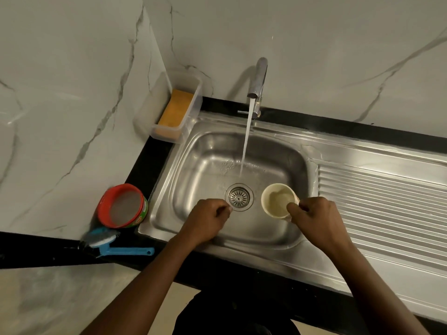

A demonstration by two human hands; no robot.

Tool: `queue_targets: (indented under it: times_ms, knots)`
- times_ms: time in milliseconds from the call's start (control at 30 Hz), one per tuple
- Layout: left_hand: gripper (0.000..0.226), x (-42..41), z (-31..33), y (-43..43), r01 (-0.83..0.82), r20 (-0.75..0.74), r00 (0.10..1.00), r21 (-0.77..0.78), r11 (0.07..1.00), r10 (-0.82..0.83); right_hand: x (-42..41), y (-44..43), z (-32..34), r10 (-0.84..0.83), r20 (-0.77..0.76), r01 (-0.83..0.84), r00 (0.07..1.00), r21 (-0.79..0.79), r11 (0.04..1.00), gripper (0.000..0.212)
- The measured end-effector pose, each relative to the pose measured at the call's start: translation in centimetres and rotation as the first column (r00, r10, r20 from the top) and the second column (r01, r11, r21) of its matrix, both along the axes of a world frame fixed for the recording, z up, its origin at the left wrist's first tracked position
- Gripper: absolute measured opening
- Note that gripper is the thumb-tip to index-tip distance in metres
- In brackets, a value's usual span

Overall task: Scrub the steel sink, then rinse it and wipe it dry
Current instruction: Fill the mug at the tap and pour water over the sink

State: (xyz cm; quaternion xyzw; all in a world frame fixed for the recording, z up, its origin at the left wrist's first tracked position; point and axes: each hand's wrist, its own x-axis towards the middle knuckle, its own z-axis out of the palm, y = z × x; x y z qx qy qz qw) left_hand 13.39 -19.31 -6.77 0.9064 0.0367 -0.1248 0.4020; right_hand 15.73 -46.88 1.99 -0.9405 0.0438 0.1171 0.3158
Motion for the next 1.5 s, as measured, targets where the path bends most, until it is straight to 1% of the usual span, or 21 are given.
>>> queue_targets:
  times_ms: [100,167,267,367,467,600,667,767,800,867,933,1033,1133,1267,1333,1433,1500]
  knots:
    - [0.021,1.7,0.9,0.2,-0.174,0.024,0.984,-0.084,0.981,0.177,0.2,0.4,-0.2,-0.031,-0.007,0.031,0.999,0.045,0.999,0.044]
    - [0.019,2.8,1.4,0.5,-0.236,0.033,0.97,-0.122,0.964,0.242,0.5,0.7,0.1,-0.069,-0.034,0.072,0.997,0.094,0.993,0.037]
    - [0.014,4.7,1.8,1.1,-0.277,0.028,0.957,-0.205,0.939,0.288,1.0,1.4,0.3,-0.128,-0.077,0.141,0.989,0.201,0.969,0.036]
    - [0.016,7.3,2.0,1.4,-0.327,-0.016,0.94,-0.334,0.884,0.342,1.3,2.1,0.3,-0.179,-0.106,0.203,0.978,0.283,0.938,0.04]
    - [0.018,10.8,2.6,1.4,-0.348,-0.065,0.931,-0.442,0.826,0.358,1.7,2.9,-0.2,-0.23,-0.092,0.248,0.969,0.311,0.918,0.041]
    - [0.013,15.9,3.7,0.7,-0.358,-0.158,0.932,-0.542,0.761,0.327,2.4,3.8,-0.7,-0.293,-0.105,0.311,0.95,0.33,0.891,0.038]
    - [0.017,18.3,4.1,0.0,-0.382,-0.215,0.924,-0.596,0.707,0.317,2.6,4.2,-0.8,-0.292,-0.101,0.308,0.951,0.335,0.89,0.036]
    - [0.036,21.6,4.6,-1.0,-0.42,-0.305,0.907,-0.65,0.633,0.289,3.0,5.0,-0.6,-0.293,-0.101,0.31,0.951,0.358,0.881,0.036]
    - [0.041,22.4,4.9,-1.3,-0.435,-0.338,0.9,-0.674,0.597,0.274,3.1,5.2,-0.5,-0.293,-0.102,0.31,0.951,0.366,0.877,0.036]
    - [0.048,23.7,5.3,-1.9,-0.476,-0.407,0.879,-0.727,0.495,0.248,3.4,5.5,-0.2,-0.299,-0.102,0.315,0.949,0.372,0.873,0.037]
    - [0.047,24.6,5.9,-2.3,-0.516,-0.455,0.856,-0.758,0.399,0.244,3.6,5.8,0.1,-0.308,-0.102,0.323,0.946,0.381,0.866,0.037]
    - [0.049,25.8,6.3,-2.6,-0.581,-0.519,0.812,-0.762,0.287,0.266,4.1,6.3,0.6,-0.317,-0.101,0.331,0.943,0.39,0.86,0.039]
    - [0.055,26.4,6.2,-2.6,-0.611,-0.569,0.789,-0.768,0.194,0.232,4.3,6.4,0.7,-0.318,-0.102,0.332,0.943,0.384,0.862,0.041]
    - [0.05,26.6,5.9,-2.7,-0.599,-0.569,0.792,-0.794,0.104,0.223,4.3,6.6,1.0,-0.327,-0.094,0.337,0.94,0.382,0.86,0.04]
    - [0.046,26.5,5.8,-2.8,-0.563,-0.529,0.815,-0.82,0.104,0.238,4.1,6.6,1.0,-0.328,-0.086,0.335,0.941,0.381,0.862,0.037]
    - [0.047,26.2,6.1,-3.3,-0.49,-0.454,0.868,-0.849,0.198,0.202,3.8,6.5,1.1,-0.329,-0.078,0.334,0.941,0.369,0.867,0.036]
    - [0.049,26.0,6.6,-3.7,-0.471,-0.436,0.881,-0.842,0.264,0.183,3.6,6.4,1.1,-0.326,-0.076,0.331,0.942,0.366,0.87,0.037]
